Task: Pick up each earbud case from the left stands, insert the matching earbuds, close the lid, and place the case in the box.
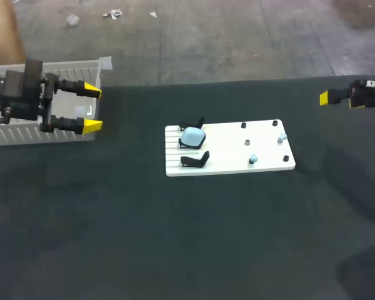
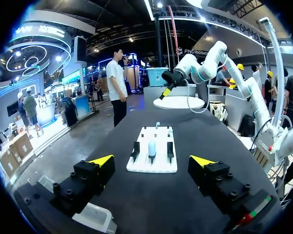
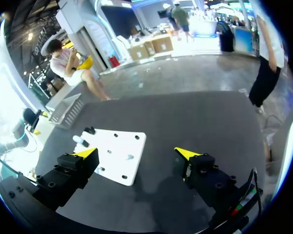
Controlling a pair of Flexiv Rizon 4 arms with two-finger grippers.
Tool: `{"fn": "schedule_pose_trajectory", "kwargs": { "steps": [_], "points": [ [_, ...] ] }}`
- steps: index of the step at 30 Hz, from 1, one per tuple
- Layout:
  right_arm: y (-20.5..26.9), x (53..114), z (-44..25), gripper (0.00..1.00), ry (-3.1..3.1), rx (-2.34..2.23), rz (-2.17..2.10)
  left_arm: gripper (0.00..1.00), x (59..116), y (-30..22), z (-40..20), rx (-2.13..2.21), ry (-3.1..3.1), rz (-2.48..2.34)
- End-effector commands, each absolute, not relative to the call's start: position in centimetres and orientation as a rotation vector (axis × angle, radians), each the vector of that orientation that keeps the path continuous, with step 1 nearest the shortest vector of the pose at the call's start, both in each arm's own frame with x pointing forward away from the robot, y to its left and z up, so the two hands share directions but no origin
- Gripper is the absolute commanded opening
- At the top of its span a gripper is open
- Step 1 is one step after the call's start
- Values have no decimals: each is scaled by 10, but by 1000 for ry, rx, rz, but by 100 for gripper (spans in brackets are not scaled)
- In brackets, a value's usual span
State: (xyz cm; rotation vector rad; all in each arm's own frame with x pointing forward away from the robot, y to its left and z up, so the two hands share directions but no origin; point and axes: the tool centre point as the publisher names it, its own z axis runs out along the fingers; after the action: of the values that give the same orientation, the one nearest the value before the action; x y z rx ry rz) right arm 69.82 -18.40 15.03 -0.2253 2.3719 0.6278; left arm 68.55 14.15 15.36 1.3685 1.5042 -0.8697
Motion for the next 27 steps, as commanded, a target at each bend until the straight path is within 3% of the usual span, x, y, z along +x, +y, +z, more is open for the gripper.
{"fn": "schedule_pose_trajectory", "kwargs": {
  "steps": [1,27],
  "points": [
    [-184,699,150,100,2372,-227,629,100,682,128,144,1343,1477,-906],
    [-184,699,150,100,2372,-227,629,100,696,18,88,1405,1585,-896]
  ]
}}
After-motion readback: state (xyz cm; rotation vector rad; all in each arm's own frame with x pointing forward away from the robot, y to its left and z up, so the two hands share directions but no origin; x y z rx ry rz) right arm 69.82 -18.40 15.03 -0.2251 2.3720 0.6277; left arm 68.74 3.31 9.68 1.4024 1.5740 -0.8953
